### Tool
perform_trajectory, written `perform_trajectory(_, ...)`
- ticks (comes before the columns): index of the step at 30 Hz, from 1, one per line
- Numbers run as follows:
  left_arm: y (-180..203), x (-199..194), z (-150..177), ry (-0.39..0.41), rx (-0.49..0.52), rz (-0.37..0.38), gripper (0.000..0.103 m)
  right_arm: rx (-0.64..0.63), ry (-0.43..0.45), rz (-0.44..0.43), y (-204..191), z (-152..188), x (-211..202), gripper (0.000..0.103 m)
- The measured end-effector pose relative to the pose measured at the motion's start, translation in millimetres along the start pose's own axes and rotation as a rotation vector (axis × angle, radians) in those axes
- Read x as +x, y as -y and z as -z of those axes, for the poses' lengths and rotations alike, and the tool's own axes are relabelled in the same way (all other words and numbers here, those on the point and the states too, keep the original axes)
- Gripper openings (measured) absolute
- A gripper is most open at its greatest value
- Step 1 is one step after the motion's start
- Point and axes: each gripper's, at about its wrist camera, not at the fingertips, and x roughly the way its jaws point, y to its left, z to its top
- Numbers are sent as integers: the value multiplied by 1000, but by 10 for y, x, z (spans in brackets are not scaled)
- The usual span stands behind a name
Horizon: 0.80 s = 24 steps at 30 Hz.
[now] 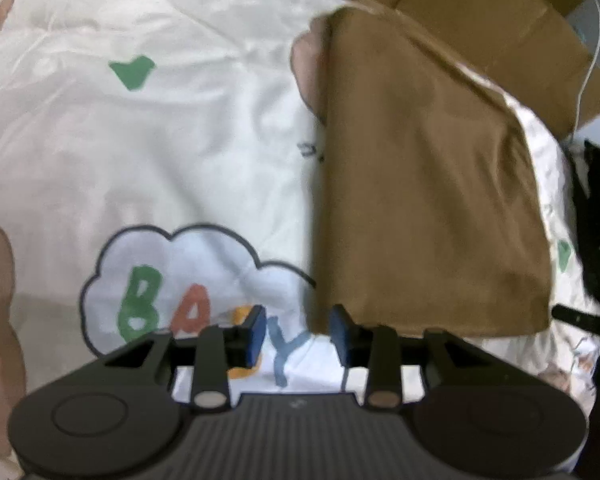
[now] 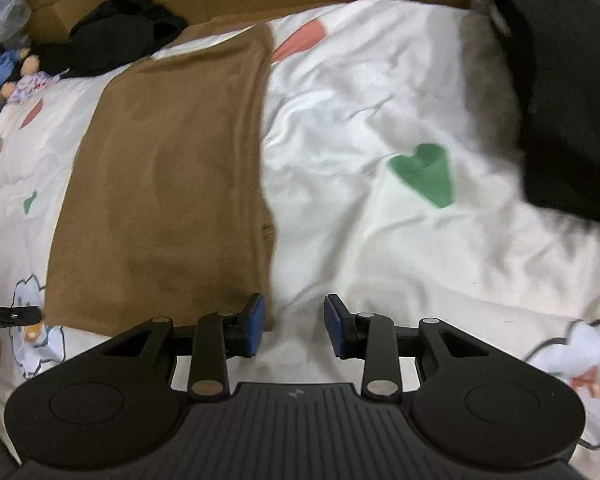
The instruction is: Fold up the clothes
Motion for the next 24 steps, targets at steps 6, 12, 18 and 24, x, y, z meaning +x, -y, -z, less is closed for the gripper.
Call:
perform_trajectory(6,11,-23,4,6,-10,39,36,30,24,-77,34,15,-96,37)
perform_trajectory(12,-89,182,9,-5,-53,87,36,27,0,-102,7,27,41,37)
perform_trajectory(18,-128,312,41,-9,-61,131,36,29,-20,-135,-9,28,227,37)
perform_trajectory(24,-154,381,34,10,-64,164,36,37,-11,-170,-16,26,350,37)
